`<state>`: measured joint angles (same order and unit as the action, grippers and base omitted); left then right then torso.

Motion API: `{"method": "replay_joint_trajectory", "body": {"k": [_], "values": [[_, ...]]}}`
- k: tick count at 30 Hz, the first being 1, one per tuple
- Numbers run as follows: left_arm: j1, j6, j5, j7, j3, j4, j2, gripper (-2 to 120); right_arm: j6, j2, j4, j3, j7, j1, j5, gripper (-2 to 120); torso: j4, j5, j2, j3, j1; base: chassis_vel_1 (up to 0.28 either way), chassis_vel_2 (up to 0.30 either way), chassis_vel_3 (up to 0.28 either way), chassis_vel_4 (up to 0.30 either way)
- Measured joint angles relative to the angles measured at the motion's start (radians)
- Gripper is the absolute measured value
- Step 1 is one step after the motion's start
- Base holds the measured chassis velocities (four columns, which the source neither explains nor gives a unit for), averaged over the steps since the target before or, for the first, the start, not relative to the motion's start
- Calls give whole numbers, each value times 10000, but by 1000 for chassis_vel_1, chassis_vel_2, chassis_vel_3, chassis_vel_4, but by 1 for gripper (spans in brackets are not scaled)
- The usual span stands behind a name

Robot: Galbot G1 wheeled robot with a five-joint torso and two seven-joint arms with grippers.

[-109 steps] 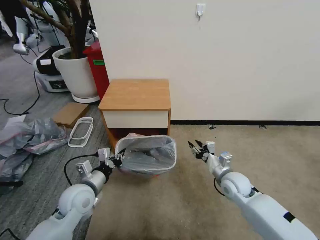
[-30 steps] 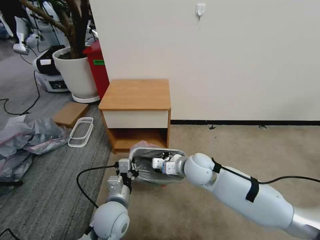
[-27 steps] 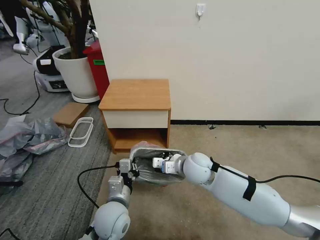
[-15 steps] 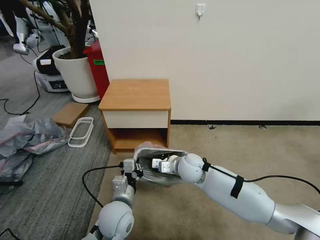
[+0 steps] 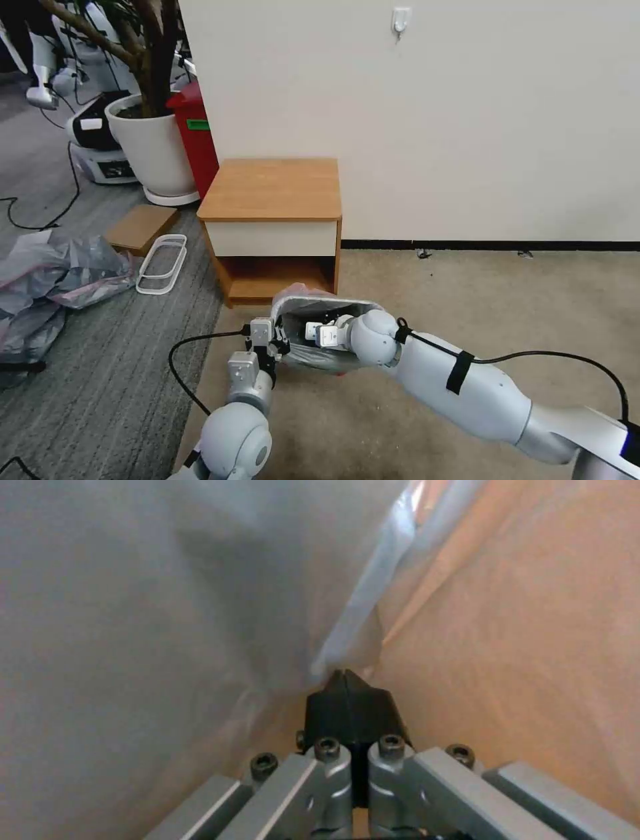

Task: Pick up the garbage bag from the table and place it over the trash can.

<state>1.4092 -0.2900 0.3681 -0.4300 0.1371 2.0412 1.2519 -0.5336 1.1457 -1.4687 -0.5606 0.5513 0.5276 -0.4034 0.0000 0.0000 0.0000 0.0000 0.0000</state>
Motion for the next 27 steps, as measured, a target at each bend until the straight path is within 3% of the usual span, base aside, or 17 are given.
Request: {"method": "replay_joint_trajectory", "body": {"k": [15,27], "values": [[153,2,-2,3,38,119,51,1,200,388,751,19,88,50,-536,0,0,0,0,0,0,0,0,0,0],[99,3,37,-13,58,23,91,1,247,328,525,47,116,109,-601,0,0,0,0,0,0,0,0,0,0]]}}
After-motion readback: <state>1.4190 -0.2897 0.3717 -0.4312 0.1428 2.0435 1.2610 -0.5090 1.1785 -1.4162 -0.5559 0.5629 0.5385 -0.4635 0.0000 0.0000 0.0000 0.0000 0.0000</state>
